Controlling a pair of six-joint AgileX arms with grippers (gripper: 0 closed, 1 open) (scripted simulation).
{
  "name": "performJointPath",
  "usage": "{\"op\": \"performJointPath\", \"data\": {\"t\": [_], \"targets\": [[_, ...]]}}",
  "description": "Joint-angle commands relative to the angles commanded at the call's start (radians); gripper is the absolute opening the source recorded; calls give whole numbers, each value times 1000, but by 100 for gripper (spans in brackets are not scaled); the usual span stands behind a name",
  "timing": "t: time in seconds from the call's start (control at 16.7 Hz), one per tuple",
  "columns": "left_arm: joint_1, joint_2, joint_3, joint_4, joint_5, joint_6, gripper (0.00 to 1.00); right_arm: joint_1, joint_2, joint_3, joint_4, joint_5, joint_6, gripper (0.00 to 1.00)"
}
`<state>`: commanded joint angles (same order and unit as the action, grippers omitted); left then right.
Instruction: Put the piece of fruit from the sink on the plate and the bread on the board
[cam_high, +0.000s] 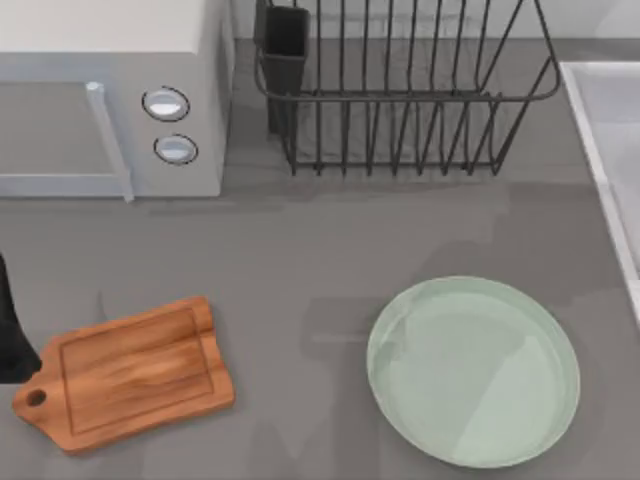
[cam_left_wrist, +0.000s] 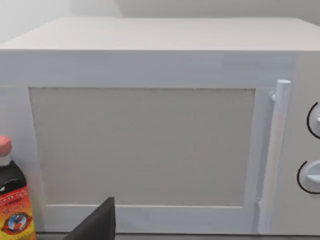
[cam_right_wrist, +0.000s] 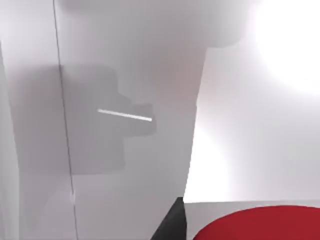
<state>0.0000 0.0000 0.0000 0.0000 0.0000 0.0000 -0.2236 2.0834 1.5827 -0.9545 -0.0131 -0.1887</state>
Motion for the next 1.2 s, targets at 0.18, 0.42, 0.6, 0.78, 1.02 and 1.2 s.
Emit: {"op": "performJointPath", "data": {"t": [0.18, 0.42, 0.6, 0.78, 1.02, 1.2], "targets": [[0, 0, 0, 0, 0, 0, 100, 143, -58, -13, -38, 1, 147, 0], [0, 0, 0, 0, 0, 0, 100, 377, -141, -48, -108, 3, 382, 0], [0, 0, 0, 0, 0, 0, 100, 556, -200, -80, -165, 6, 555, 0], [0, 0, 0, 0, 0, 0, 100, 711, -249, -112, -216, 9, 701, 0], [0, 0, 0, 0, 0, 0, 100, 835, -287, -140, -259, 13, 815, 0], [0, 0, 0, 0, 0, 0, 100, 847, -290, -142, -263, 13, 826, 0]]}}
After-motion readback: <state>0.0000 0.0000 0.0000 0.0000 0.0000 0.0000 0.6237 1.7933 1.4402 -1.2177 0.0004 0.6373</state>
